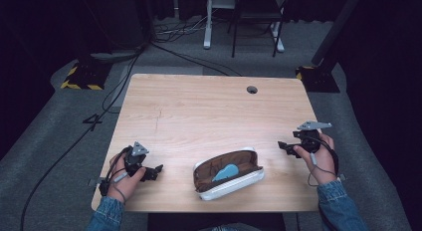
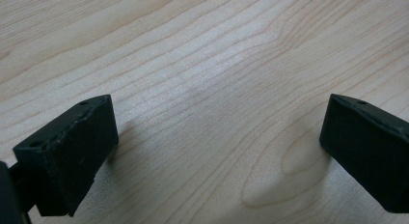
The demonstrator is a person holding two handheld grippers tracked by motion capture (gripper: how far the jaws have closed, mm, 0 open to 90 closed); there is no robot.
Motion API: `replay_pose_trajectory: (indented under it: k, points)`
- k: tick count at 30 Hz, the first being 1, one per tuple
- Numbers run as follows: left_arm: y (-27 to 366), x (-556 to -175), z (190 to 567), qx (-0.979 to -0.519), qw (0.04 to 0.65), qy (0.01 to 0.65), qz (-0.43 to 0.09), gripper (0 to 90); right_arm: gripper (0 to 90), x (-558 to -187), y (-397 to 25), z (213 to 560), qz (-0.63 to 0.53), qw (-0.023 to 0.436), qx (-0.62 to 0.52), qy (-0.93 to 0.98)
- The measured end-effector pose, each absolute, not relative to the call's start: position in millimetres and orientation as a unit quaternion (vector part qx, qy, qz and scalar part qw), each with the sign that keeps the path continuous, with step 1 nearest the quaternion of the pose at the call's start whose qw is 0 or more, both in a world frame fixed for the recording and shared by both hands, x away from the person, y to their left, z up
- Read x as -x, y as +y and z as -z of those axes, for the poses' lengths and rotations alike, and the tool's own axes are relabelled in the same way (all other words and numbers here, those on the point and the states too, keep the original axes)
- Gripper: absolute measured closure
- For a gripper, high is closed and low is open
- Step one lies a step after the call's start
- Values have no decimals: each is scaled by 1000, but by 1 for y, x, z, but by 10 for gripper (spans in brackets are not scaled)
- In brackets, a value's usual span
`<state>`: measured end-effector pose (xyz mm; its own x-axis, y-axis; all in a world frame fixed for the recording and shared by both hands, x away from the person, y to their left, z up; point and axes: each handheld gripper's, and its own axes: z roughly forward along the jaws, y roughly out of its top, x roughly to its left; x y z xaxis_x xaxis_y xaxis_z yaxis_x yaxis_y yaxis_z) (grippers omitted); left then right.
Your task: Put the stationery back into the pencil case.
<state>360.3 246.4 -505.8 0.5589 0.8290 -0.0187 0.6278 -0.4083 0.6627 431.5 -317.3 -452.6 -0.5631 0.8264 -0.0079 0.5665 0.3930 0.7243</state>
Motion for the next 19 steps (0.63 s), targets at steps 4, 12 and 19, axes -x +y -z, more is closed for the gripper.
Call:
replay_pose_trajectory:
  k: [4,12,19]
  points:
    - [246,-360,506,-824,318,443,-158,1,200,-437,-321,468,-338,187,-439,811]
    - [246,-360,506,-824,318,443,-158,1,200,-441,-319,491,-316,178,-438,822]
    - [246,-360,506,-824,317,441,-159,1,133,-442,-317,499,-325,178,-443,817]
